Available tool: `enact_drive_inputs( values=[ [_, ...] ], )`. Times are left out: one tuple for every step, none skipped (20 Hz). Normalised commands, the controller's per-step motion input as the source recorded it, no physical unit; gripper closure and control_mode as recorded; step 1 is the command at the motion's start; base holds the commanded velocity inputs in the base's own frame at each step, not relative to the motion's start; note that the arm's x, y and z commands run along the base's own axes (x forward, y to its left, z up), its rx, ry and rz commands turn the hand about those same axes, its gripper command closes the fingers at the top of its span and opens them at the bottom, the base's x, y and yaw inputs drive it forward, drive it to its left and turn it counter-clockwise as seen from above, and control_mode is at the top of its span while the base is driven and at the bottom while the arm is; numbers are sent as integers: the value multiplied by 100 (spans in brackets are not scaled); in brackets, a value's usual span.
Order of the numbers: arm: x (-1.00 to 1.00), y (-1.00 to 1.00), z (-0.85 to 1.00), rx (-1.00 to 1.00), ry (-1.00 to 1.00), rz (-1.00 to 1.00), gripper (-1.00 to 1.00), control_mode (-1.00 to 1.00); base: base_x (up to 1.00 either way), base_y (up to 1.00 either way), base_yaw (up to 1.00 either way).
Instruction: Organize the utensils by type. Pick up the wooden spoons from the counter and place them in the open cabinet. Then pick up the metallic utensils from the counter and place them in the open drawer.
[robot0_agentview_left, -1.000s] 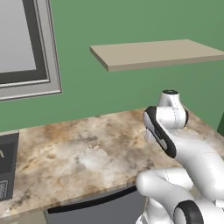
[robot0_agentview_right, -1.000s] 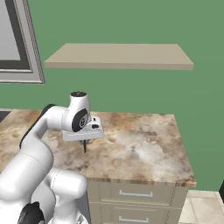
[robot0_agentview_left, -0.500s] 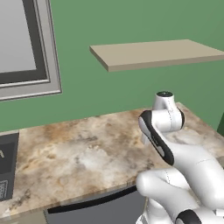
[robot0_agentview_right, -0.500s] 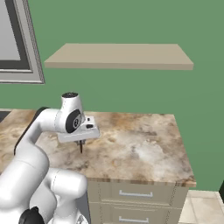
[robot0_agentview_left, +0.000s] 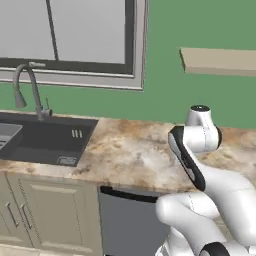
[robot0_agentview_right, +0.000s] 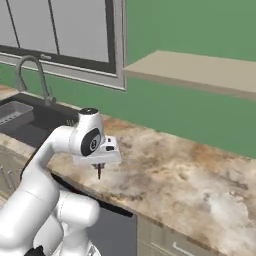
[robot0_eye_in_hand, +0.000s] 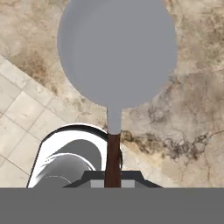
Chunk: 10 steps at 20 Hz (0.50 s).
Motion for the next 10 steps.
enact_drive_inputs(
  values=[
    [0,0,0,0,0,0,100,100,-25,20,100],
    [0,0,0,0,0,0,100,100,-25,20,100],
    [0,0,0,0,0,0,100,100,-24,20,100],
    [0,0,0,0,0,0,100,100,-14,14,100],
    [0,0,0,0,0,0,100,100,-7,6,100],
    [0,0,0,0,0,0,100,100,-1,9,100],
    [0,0,0,0,0,0,100,100,0,12,100],
    [0,0,0,0,0,0,100,100,0,17,100],
    [0,0,0,0,0,0,100,100,4,16,100],
    [0,0,0,0,0,0,100,100,12,17,93]
  ],
)
